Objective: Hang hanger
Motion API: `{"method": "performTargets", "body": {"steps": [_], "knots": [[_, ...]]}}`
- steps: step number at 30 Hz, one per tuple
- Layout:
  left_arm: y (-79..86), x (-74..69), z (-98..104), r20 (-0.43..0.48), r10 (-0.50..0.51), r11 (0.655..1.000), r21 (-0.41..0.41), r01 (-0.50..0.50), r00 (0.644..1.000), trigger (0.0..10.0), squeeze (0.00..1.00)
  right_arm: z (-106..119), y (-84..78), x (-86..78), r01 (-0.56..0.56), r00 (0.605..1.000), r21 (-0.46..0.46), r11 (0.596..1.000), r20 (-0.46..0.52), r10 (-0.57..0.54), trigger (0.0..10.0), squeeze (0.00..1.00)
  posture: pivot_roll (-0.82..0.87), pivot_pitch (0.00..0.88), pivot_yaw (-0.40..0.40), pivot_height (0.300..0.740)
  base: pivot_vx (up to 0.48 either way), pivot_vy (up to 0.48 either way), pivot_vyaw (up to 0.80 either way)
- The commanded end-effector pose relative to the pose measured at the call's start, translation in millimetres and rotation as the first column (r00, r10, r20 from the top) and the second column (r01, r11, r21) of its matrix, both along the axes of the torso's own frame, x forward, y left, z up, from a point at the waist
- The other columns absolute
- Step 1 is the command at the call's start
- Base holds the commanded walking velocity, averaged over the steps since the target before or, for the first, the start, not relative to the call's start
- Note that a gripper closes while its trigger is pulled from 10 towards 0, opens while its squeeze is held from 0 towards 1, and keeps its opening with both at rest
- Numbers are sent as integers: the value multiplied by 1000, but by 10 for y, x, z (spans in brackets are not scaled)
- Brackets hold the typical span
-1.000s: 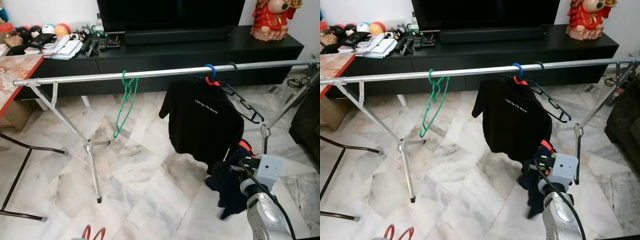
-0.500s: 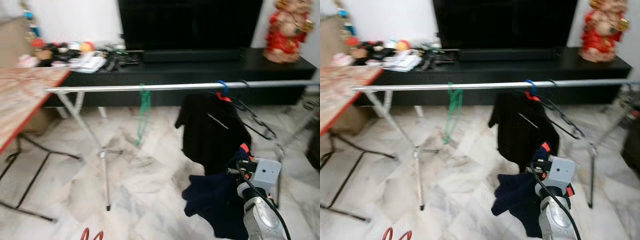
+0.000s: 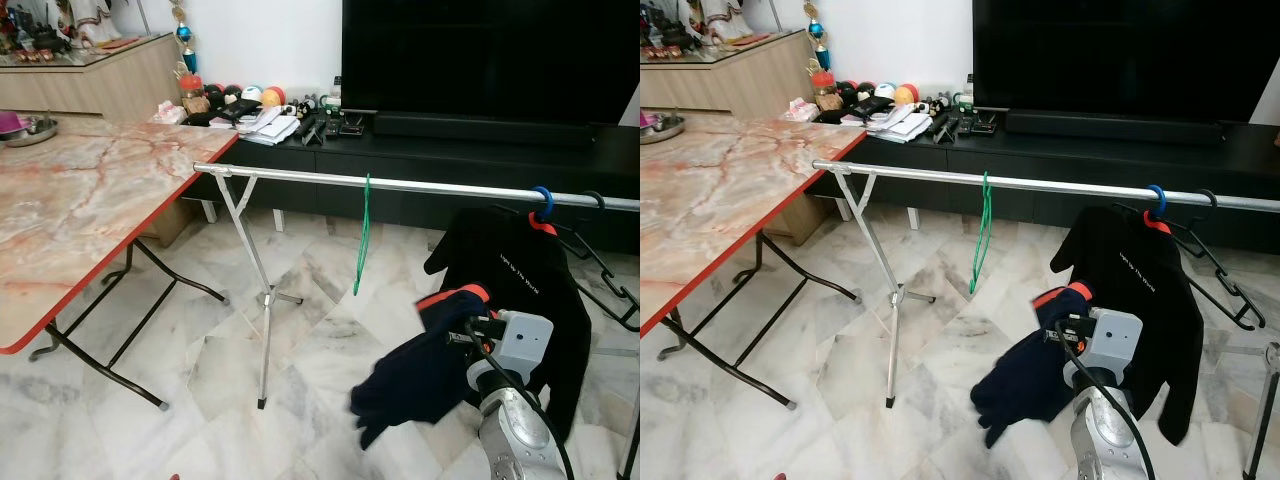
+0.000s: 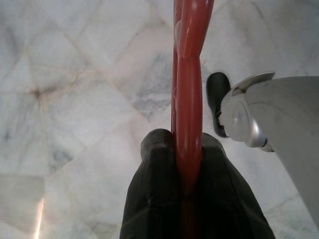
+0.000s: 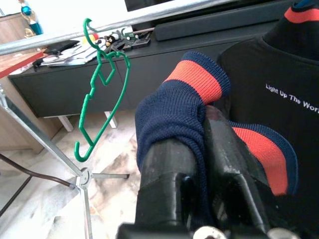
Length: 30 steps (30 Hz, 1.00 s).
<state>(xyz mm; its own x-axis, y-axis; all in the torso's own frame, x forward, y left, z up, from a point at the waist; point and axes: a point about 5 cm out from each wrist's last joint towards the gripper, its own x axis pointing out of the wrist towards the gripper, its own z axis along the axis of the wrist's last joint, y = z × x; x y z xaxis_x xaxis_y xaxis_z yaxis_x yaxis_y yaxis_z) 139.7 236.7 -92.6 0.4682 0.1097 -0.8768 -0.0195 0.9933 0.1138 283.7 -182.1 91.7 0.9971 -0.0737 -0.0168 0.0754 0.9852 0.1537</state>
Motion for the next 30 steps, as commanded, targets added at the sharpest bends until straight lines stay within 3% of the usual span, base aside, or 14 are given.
{"method": "performTargets", "body": {"steps": [1, 24, 30], "knots": [[57, -42, -2, -17, 3, 1000, 19, -3, 1000, 10000, 0, 66, 41, 37, -15, 999, 3, 1000, 34, 15, 10000, 0, -60, 32, 26, 740, 0, 480, 0], [18, -89, -32, -42, 23, 1000, -1, -23, 999, 10000, 0, 117, 101, 108, -35, 998, -5, 999, 43, 35, 10000, 0, -39, 99, 19, 740, 0, 480, 0], [81, -195, -49, -63, 42, 999, 3, -42, 997, 10000, 0, 187, 140, 128, -73, 994, -25, 997, 84, 75, 10000, 0, -35, 110, 14, 740, 0, 480, 0]]}}
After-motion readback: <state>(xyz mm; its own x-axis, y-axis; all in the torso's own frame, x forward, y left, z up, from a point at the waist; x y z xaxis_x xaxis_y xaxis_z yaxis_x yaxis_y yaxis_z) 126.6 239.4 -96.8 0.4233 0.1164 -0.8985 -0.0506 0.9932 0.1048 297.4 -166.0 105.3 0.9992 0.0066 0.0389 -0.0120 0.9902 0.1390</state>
